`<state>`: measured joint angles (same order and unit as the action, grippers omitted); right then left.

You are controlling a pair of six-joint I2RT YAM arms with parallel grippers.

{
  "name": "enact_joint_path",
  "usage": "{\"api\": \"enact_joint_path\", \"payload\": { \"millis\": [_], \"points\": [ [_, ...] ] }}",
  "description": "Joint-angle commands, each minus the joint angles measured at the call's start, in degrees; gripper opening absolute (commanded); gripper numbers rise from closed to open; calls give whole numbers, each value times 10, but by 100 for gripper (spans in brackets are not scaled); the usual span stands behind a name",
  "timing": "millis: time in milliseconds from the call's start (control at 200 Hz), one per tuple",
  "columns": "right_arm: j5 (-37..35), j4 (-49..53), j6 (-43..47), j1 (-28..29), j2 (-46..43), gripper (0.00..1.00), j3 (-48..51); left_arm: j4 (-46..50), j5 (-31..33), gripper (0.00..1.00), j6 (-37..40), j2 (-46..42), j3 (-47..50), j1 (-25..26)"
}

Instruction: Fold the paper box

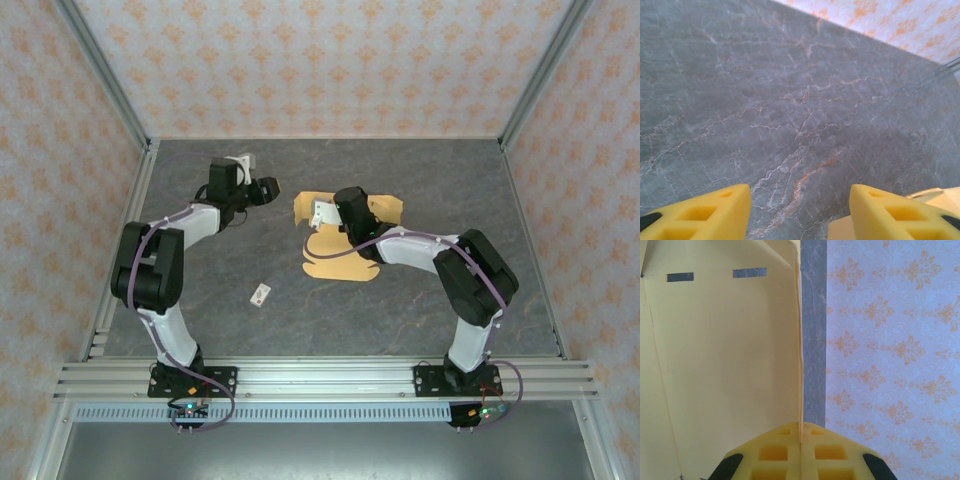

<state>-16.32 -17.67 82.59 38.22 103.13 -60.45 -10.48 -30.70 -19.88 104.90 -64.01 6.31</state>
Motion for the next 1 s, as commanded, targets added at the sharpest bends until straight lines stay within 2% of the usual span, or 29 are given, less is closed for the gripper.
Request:
{"api": "enact_joint_path", "payload": {
  "millis": [0,125,395,560,996],
  "points": [
    [-6,-8,0,5,-16,0,1,120,-39,54,39,37,-56,-1],
    [-6,-5,-1,5,-16,0,-2,169,-48,54,61,82,-98,9],
    [-11,-6,-3,9,-12,0,1,178,-92,52,68,136,-149,39],
    [-15,-5,-5,10,-6,0,-4,132,-123,51,55,122,-112,42],
    [-14,0,-7,11,-1,0,-11,120,-146,51,93,101,-90,45]
  ]
}}
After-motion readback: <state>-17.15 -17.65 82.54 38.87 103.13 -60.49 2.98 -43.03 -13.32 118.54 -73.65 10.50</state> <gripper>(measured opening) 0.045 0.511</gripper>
